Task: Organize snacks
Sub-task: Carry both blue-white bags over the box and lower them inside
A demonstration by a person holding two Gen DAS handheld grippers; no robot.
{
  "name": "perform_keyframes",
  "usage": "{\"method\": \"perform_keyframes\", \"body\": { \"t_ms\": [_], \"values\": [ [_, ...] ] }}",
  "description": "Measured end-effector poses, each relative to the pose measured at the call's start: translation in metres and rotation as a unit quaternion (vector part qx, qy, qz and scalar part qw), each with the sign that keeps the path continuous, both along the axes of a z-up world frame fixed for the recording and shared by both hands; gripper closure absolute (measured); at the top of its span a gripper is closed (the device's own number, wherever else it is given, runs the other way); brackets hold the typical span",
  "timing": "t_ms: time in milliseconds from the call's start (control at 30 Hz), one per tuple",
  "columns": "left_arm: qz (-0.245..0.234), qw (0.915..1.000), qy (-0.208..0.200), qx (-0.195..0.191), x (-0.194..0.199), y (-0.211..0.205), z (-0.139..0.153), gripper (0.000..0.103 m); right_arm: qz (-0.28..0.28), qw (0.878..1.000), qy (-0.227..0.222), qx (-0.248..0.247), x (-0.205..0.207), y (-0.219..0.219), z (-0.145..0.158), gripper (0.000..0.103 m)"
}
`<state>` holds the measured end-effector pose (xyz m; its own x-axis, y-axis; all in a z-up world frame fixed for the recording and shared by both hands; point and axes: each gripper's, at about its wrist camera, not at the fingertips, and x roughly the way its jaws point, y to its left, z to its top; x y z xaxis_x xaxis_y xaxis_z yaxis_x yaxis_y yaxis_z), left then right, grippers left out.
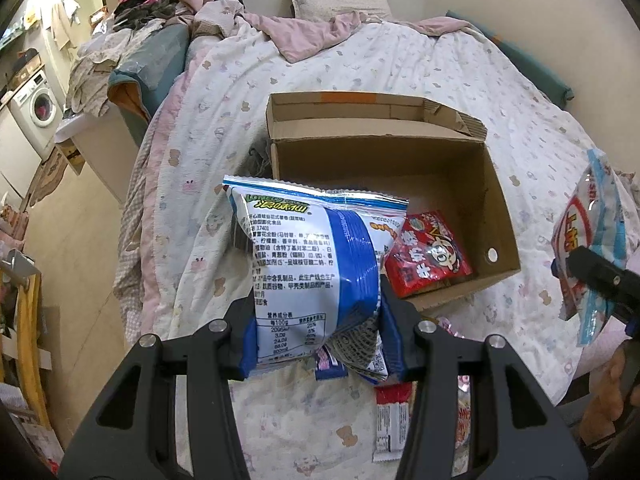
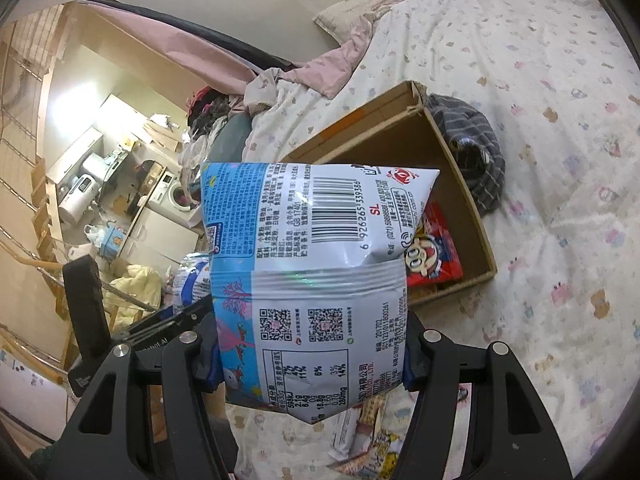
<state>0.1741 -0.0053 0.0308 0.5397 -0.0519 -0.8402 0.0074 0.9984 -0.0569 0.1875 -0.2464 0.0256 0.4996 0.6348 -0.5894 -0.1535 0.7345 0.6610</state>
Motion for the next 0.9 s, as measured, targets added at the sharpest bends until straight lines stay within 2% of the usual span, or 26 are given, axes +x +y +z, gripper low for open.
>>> {"method": "perform_keyframes", "body": {
  "t_ms": [300, 567, 900],
  "values": [
    [-0.011, 0.9998, 0.016, -0.009, 0.034, -0.005, -0.011, 0.058, -0.005, 1.000, 0.004, -0.004, 0.028, 0.003, -0.001, 0.038],
    [-0.019, 0.9998, 0.004, 0.001, 0.064, -0.018, -0.011, 0.058, 0.004, 1.000, 0.002, -0.027, 0.067, 0.007, -0.008, 0.039],
    [-0.027, 0.9996, 0.012, 0.003, 0.103, -0.032, -0.044, 0.057, 0.009, 0.999, 0.011, -0.052, 0.107, 0.022, -0.029, 0.038]
  ]
}}
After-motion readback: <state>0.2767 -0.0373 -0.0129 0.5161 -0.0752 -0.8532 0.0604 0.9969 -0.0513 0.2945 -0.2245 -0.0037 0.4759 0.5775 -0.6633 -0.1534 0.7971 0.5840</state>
